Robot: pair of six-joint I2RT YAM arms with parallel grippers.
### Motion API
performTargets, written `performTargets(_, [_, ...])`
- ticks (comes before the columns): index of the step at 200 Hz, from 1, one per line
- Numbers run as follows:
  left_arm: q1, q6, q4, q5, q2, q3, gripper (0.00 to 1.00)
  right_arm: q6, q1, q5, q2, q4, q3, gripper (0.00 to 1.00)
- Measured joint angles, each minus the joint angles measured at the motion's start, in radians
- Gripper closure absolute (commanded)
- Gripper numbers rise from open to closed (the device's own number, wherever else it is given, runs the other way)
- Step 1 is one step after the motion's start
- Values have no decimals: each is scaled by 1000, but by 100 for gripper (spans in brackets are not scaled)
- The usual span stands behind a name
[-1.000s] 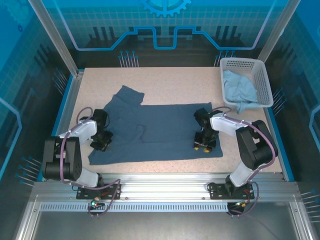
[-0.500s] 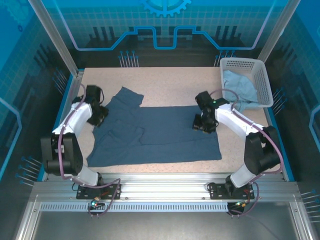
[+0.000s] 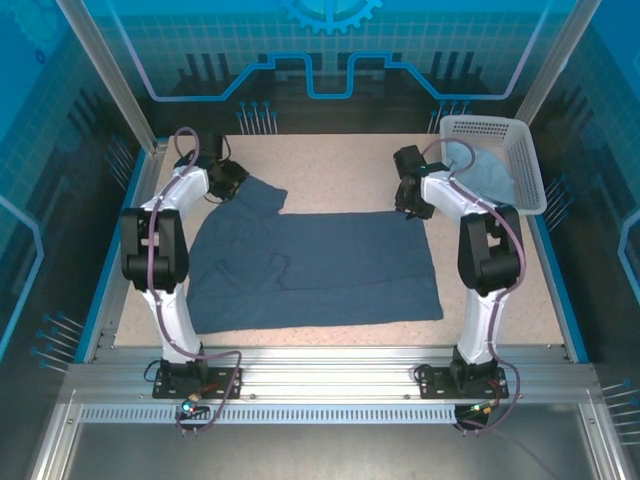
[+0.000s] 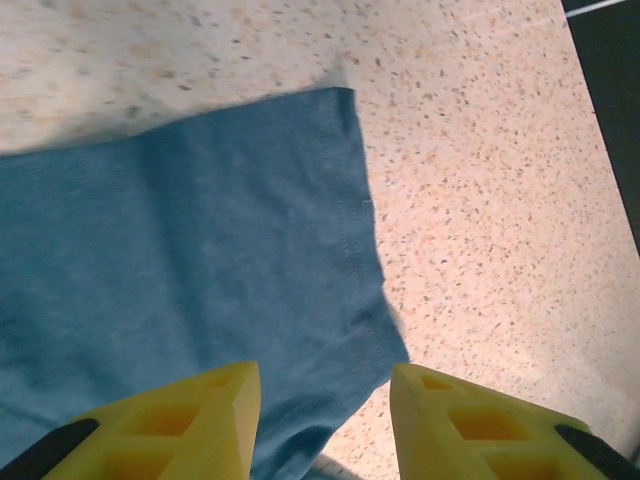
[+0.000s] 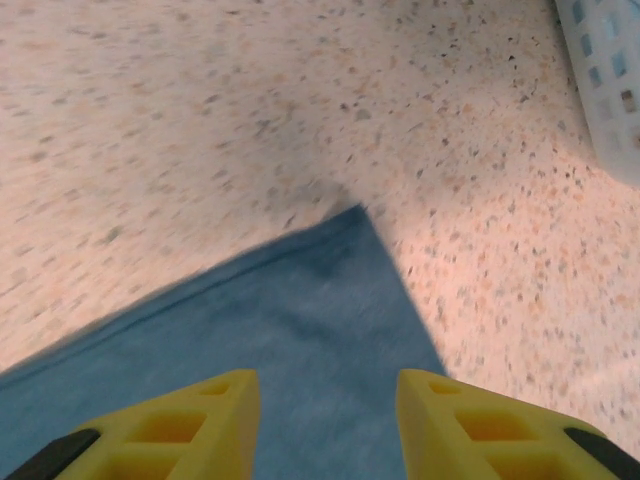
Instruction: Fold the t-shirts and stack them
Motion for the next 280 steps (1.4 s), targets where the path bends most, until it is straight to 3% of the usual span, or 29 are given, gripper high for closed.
performTargets(92, [0,-3,129,114,57,76,58,-25,-69,-6,198,-44,177,61])
performTargets(115, [0,-3,132,115,69,94,57,-26,-71,-10,237,-69,215,67])
performTargets(150, [0,-3,130,115,96,112,57,-21,-75,-28,256,-108,251,87])
performTargets(188, [0,-3,113,113,125,139,54,-10,-79,-47,264,-130,273,98])
performTargets(215, [0,5,64,86,169,227,49,-7,-80,-48,261,-128,268,100])
performTargets(280, [0,26,-71,-91,349,448,52,-7,-69,-48,257,-139,263,100])
